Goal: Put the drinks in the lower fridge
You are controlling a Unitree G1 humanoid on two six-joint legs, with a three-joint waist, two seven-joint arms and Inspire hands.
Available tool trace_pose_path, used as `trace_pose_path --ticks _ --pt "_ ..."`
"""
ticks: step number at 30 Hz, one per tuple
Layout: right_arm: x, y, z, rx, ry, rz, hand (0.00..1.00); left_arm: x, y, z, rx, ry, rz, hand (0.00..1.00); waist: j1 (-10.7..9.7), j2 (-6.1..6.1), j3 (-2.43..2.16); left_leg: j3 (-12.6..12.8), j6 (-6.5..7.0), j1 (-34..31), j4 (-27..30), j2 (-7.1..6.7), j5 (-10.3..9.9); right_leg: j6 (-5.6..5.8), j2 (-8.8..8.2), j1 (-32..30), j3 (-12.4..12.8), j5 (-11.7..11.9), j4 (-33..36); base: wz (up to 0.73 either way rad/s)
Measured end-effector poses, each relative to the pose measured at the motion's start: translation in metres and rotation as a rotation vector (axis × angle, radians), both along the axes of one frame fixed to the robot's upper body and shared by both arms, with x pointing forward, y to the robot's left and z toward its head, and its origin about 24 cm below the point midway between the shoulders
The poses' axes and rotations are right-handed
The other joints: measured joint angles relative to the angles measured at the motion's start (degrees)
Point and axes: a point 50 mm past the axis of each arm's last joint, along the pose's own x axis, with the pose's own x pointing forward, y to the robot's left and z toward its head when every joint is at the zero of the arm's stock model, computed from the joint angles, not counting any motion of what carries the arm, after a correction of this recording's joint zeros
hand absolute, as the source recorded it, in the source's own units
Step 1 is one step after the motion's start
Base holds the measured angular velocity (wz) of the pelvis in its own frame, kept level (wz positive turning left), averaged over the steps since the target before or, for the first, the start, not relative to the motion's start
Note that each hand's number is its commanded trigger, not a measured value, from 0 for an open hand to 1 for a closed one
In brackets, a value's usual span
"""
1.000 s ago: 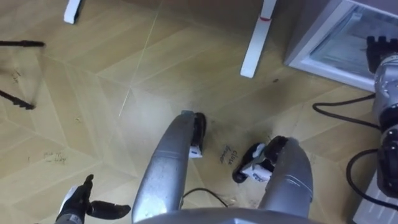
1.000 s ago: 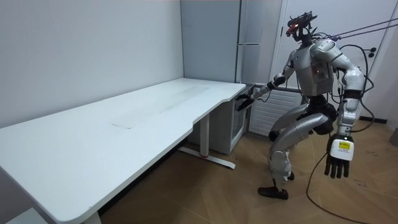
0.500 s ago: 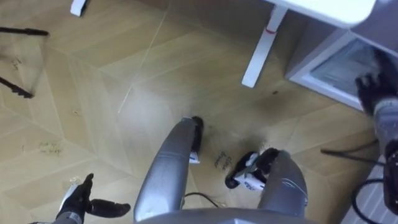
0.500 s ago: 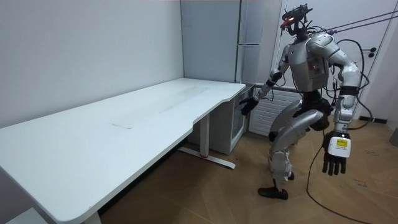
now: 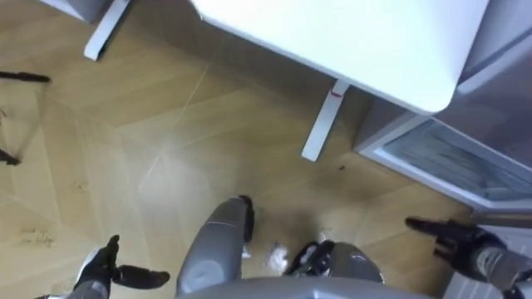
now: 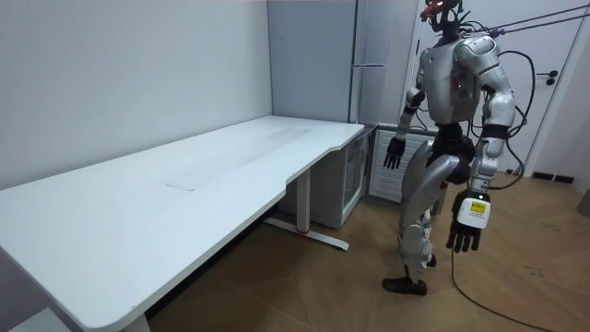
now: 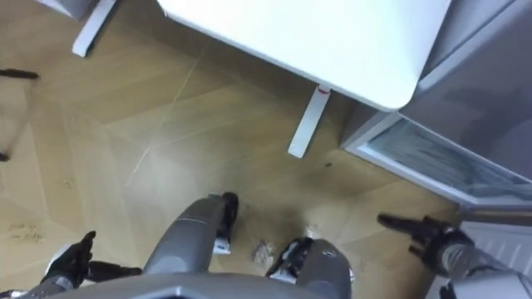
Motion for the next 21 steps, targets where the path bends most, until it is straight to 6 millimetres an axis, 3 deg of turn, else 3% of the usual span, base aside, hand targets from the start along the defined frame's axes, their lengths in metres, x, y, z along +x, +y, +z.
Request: trace_pose_path --ticks 4,7,11,14,19,21 --pt "-0.018 0.015 -0.011 0.048 0.013 -0.043 0.00 -0.003 -0.006 -0.004 -0.012 0.004 0.019 0.00 -0.60 -0.21 -0.02 1.61 0.01 5.65 -4.16 0.22 0.48 0.56 0.93 4.94 0.92 1.59 -4.65 -0.16" --pt "-0.038 0.035 -0.022 0.113 0.042 -0.065 0.00 -0.016 -0.015 -0.008 -0.032 0.027 0.052 0.00 -1.58 -0.52 -0.17 2.43 -0.05 11.33 -7.31 0.16 0.64 1.28 1.88 10.28 1.18 2.85 -9.65 -0.10" --pt "-0.060 0.059 -0.031 0.186 0.061 -0.061 0.00 -0.023 -0.024 -0.012 -0.034 0.037 0.064 0.00 -2.17 -1.55 -0.29 3.39 -0.10 17.79 -11.14 -0.31 0.66 2.10 2.49 16.42 1.64 3.78 -14.36 -0.06" --pt "-0.061 0.066 -0.033 0.206 0.070 -0.007 0.00 -0.023 -0.027 -0.012 -0.035 0.032 0.075 0.00 -3.48 -2.03 -0.65 3.93 -0.17 20.51 -12.68 -0.33 0.64 2.23 3.04 18.98 2.54 4.60 -16.80 -0.10" --pt "-0.062 0.072 -0.035 0.215 0.069 0.051 0.00 -0.009 -0.031 -0.012 -0.058 -0.035 0.139 0.00 -4.33 -2.52 -0.67 4.97 -0.17 24.12 -15.20 -0.46 0.65 2.62 3.55 22.29 3.44 6.03 -19.84 -0.14" --pt "-0.061 0.080 -0.037 0.229 0.065 0.084 0.00 -0.010 -0.031 -0.012 -0.045 -0.038 0.146 0.00 -4.58 -2.71 -0.68 6.35 -0.16 25.92 -16.20 -0.30 0.64 2.71 3.55 22.77 5.46 6.35 -20.02 -0.33"
